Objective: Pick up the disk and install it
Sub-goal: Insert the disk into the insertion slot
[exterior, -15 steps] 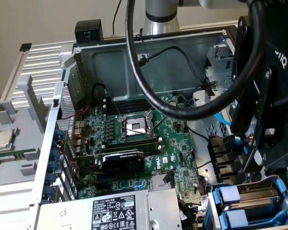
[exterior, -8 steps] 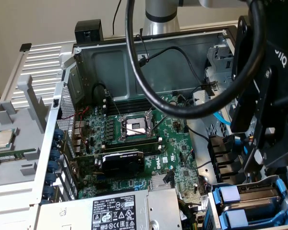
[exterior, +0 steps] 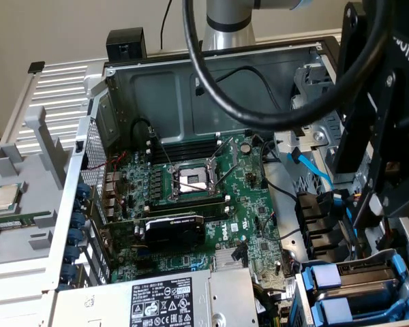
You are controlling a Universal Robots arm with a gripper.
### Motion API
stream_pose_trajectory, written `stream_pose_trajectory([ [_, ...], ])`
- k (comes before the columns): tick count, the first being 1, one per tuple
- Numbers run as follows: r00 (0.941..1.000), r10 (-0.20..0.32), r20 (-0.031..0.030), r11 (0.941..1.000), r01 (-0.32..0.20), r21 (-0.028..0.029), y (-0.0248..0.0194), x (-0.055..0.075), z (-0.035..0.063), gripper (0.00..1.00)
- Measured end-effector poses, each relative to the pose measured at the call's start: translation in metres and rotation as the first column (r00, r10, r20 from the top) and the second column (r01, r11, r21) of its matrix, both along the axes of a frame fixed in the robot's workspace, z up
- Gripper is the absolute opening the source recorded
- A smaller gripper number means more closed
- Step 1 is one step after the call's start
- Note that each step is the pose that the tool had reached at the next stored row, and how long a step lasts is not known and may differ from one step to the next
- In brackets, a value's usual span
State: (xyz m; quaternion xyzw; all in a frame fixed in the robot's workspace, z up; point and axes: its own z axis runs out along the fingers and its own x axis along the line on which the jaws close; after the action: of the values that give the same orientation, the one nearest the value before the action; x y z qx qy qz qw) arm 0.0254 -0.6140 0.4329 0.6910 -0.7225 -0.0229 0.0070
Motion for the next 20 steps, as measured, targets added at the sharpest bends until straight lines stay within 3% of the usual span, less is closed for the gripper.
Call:
stream_pose_trajectory([
  [20, 1.0, 0.0, -0.0003, 1.0, 0.0, -0.0002, 0.0011, 0.0024, 0.001, 0.52],
])
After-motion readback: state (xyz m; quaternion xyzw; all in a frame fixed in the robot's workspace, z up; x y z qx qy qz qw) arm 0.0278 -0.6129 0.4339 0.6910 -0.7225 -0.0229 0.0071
